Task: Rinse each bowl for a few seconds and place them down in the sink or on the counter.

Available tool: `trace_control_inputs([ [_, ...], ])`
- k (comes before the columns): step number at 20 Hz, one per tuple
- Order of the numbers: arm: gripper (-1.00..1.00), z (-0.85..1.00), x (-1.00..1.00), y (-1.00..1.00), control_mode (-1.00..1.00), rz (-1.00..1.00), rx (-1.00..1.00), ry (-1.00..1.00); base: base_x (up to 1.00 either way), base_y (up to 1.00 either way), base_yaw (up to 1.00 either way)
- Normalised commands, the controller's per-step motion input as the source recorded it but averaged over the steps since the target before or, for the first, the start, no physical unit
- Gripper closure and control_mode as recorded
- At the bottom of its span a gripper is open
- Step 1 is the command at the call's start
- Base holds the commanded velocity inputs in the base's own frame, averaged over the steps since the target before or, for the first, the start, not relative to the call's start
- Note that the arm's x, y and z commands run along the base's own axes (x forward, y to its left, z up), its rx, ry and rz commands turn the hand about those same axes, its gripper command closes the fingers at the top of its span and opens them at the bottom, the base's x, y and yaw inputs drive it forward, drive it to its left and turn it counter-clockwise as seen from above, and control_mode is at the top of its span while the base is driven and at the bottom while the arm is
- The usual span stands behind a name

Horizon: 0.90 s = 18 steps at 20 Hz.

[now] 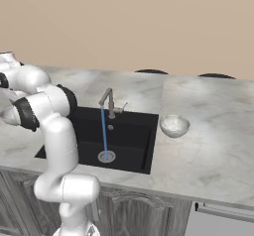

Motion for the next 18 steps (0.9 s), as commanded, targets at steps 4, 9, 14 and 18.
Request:
trace_control_inputs([
  [4,-1.0,-0.14,0.04,0.2,-1.0,0.0,0.0,0.0,0.0,0.0,0.0],
  [9,-1.0,-0.19,0.08,0.06,-1.0,0.0,0.01,0.0,0.0,0.0,0.0],
  [14,-1.0,-0.22,0.08,0.06,-1.0,0.0,0.03,0.0,0.0,0.0,0.0],
  [18,-1.0,-0.19,0.08,0.03,-1.0,0.0,0.04,0.0,0.0,0.0,0.0],
])
